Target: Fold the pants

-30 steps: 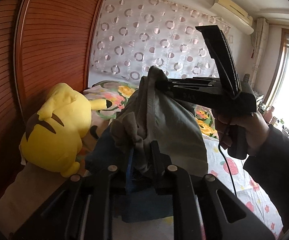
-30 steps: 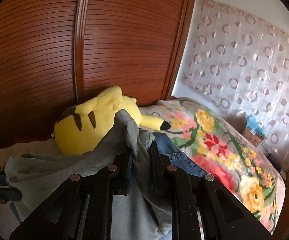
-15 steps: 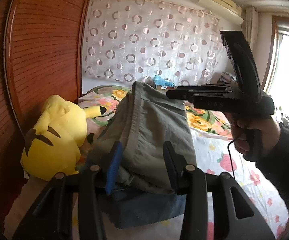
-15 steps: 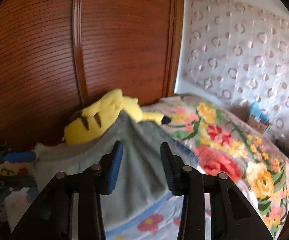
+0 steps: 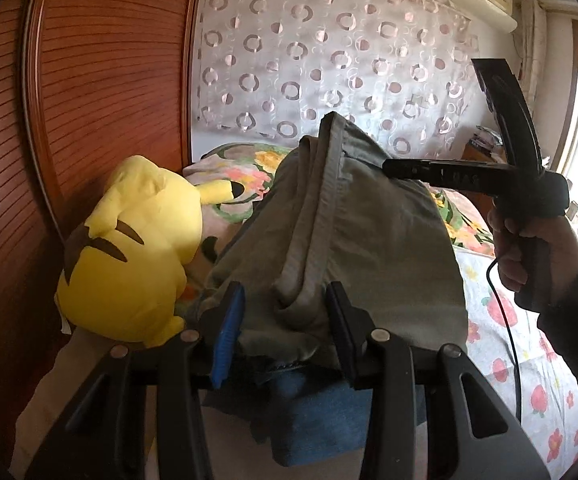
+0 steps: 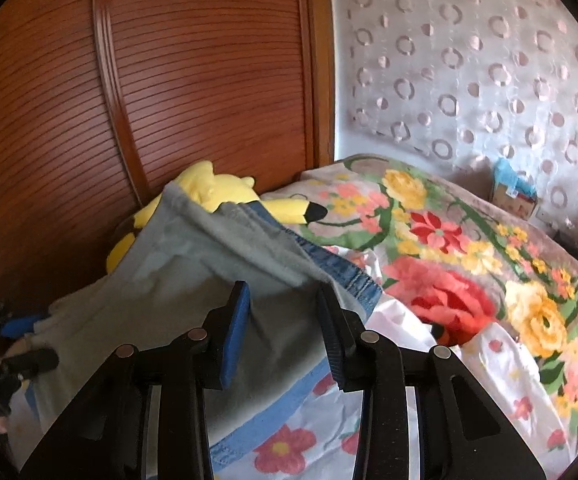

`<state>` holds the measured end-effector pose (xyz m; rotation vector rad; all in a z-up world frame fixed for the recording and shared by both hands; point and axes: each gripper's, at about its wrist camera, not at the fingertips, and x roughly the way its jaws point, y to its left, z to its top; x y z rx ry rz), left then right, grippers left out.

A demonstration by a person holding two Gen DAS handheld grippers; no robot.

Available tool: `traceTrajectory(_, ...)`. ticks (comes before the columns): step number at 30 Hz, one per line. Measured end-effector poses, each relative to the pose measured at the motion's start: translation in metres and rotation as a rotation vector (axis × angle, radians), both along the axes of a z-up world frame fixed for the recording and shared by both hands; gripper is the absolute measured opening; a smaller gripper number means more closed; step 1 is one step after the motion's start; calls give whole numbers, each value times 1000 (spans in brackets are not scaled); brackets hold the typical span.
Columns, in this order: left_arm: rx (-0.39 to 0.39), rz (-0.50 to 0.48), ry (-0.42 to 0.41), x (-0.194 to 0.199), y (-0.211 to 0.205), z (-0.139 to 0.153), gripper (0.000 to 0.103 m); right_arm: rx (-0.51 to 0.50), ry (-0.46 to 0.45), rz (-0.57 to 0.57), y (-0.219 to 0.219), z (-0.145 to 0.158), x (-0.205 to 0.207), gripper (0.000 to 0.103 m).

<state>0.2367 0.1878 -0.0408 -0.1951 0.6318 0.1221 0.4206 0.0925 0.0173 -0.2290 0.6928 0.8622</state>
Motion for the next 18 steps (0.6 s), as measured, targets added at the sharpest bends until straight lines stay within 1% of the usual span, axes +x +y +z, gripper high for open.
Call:
traceTrajectory(6, 11, 1, -3, -1, -2, 2, 41, 17, -20, -10, -6, 15, -17, 35)
traceTrajectory(18, 60, 3, -34, -33, -12, 19, 41, 72, -52, -33, -27, 55, -88, 35)
